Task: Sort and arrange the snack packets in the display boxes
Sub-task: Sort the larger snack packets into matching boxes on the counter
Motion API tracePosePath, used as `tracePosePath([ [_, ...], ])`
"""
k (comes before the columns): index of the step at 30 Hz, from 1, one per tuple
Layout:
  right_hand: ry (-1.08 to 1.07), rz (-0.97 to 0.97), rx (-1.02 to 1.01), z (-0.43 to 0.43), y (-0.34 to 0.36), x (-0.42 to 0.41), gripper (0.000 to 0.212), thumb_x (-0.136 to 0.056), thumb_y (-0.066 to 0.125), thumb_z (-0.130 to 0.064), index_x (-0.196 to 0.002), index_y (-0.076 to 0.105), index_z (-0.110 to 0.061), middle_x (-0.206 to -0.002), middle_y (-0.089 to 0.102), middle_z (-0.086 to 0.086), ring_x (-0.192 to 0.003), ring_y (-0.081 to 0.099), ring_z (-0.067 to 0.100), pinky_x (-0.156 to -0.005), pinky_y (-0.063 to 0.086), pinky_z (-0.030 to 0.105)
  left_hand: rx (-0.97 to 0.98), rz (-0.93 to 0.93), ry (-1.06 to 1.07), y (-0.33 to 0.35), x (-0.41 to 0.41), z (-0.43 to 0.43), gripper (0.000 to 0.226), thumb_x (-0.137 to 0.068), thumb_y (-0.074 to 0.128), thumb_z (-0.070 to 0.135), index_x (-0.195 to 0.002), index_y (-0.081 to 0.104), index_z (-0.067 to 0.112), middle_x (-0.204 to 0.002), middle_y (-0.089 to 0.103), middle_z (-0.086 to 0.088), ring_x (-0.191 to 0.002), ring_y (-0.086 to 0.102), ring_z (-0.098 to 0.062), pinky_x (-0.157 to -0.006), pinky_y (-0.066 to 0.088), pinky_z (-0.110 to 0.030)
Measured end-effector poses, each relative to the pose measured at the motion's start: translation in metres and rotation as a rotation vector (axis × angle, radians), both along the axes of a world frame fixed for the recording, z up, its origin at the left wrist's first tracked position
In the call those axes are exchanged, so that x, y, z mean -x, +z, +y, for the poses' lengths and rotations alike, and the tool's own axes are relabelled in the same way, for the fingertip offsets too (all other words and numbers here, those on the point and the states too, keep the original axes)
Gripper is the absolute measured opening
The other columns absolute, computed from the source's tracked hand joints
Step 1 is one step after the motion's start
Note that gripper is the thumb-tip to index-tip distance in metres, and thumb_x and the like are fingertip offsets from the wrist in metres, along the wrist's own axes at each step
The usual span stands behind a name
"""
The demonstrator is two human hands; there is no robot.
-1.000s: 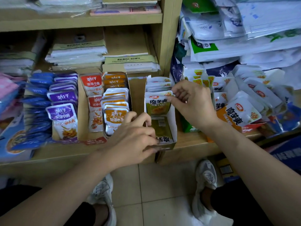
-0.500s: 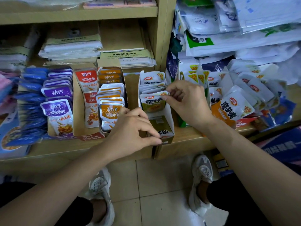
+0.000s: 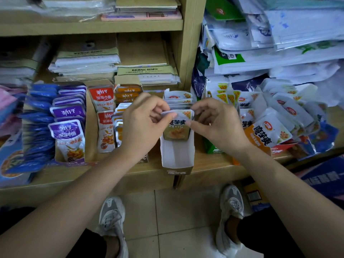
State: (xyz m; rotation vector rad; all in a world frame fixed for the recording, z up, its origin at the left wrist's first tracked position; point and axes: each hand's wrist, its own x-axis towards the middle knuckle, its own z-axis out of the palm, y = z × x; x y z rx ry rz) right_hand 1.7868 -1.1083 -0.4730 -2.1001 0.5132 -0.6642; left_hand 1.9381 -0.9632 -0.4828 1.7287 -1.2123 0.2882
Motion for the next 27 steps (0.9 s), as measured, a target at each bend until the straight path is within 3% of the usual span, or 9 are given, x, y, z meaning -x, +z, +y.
tracePosePath([
  [5, -0.125, -0.082, 0.04, 0.001, -0.001, -0.015, 0.008, -0.089, 0.076, -0.015, -0.088, 0.069, -0.016, -0.076, 0.068, 0.0, -0.068, 0.062, 0.015, -0.062, 0.055, 0.026, -0.143, -0.024, 0.092, 0.0, -0.012, -0.002, 0.052, -0.08, 0.083, 0.035, -0.124, 0.062, 0.016, -0.116, 0.057, 0.0, -0.081, 0.052, -0.006, -0.064, 0.046, -0.016],
  [9, -0.171, -0.101, -0.039, -0.008, 0.004, -0.018, 0.005, -0.092, 0.072, -0.015, -0.091, 0.067, -0.013, -0.076, 0.069, 0.006, -0.063, 0.065, 0.018, -0.062, 0.057, 0.034, -0.316, 0.156, -0.027, 0.0, -0.017, -0.002, 0.081, -0.08, 0.084, 0.032, -0.15, 0.044, 0.025, -0.136, 0.053, 0.003, -0.1, 0.059, -0.007, -0.075, 0.058, -0.025],
  [12, -0.182, -0.011, 0.053, -0.01, 0.002, -0.021, 0.017, -0.088, 0.076, -0.014, -0.097, 0.063, -0.019, -0.08, 0.066, 0.0, -0.066, 0.063, 0.012, -0.063, 0.055, 0.026, -0.357, 0.104, -0.07, 0.001, -0.017, -0.004, 0.079, -0.086, 0.078, 0.033, -0.154, 0.039, 0.024, -0.144, 0.052, 0.002, -0.125, 0.053, -0.013, -0.098, 0.053, -0.034],
  [15, -0.219, 0.039, 0.213, -0.007, -0.004, -0.022, 0.035, -0.082, 0.081, -0.013, -0.11, 0.061, -0.019, -0.09, 0.061, 0.0, -0.069, 0.061, 0.012, -0.068, 0.057, 0.035, -0.44, 0.071, -0.073, 0.006, -0.023, -0.012, 0.071, -0.094, 0.068, 0.04, -0.156, 0.037, 0.025, -0.155, 0.045, 0.003, -0.143, 0.037, -0.016, -0.115, 0.033, -0.036],
  [17, -0.2, 0.032, 0.215, -0.005, -0.005, -0.02, 0.046, -0.082, 0.08, -0.014, -0.124, 0.061, -0.019, -0.104, 0.063, -0.001, -0.073, 0.064, 0.011, -0.071, 0.059, 0.034, -0.451, 0.094, -0.089, 0.007, -0.027, -0.017, 0.064, -0.095, 0.067, 0.038, -0.153, 0.043, 0.026, -0.148, 0.053, 0.001, -0.138, 0.044, -0.017, -0.111, 0.038, -0.037],
  [20, -0.139, 0.058, 0.208, -0.005, -0.005, -0.018, 0.057, -0.088, 0.075, -0.015, -0.141, 0.056, -0.022, -0.119, 0.066, -0.003, -0.08, 0.065, 0.006, -0.076, 0.059, 0.027, -0.347, 0.126, -0.101, 0.007, -0.031, -0.021, 0.049, -0.093, 0.071, 0.029, -0.14, 0.059, 0.021, -0.122, 0.069, 0.003, -0.11, 0.063, -0.013, -0.092, 0.054, -0.037],
  [23, -0.122, 0.043, 0.2, -0.006, -0.006, -0.021, 0.052, -0.092, 0.07, -0.011, -0.141, 0.057, -0.022, -0.116, 0.067, -0.003, -0.079, 0.061, 0.0, -0.075, 0.052, 0.015, -0.23, 0.155, -0.092, 0.005, -0.031, -0.025, 0.036, -0.089, 0.077, 0.022, -0.124, 0.07, 0.017, -0.104, 0.07, 0.009, -0.09, 0.066, -0.005, -0.076, 0.06, -0.034],
  [25, -0.096, 0.011, 0.198, -0.007, -0.006, -0.023, 0.049, -0.092, 0.068, -0.005, -0.138, 0.06, -0.022, -0.107, 0.06, -0.007, -0.075, 0.059, -0.004, -0.072, 0.045, 0.006, -0.17, 0.143, -0.083, 0.005, -0.03, -0.026, 0.031, -0.087, 0.078, 0.015, -0.118, 0.074, 0.017, -0.101, 0.068, 0.011, -0.085, 0.067, -0.006, -0.073, 0.061, -0.033],
  [27, -0.076, 0.007, 0.217, -0.008, -0.006, -0.025, 0.051, -0.091, 0.068, -0.002, -0.138, 0.06, -0.023, -0.107, 0.056, -0.008, -0.074, 0.059, -0.003, -0.073, 0.045, 0.006, -0.134, 0.112, -0.075, 0.005, -0.03, -0.027, 0.03, -0.088, 0.075, 0.01, -0.117, 0.075, 0.018, -0.103, 0.069, 0.009, -0.083, 0.068, -0.007, -0.073, 0.061, -0.034],
])
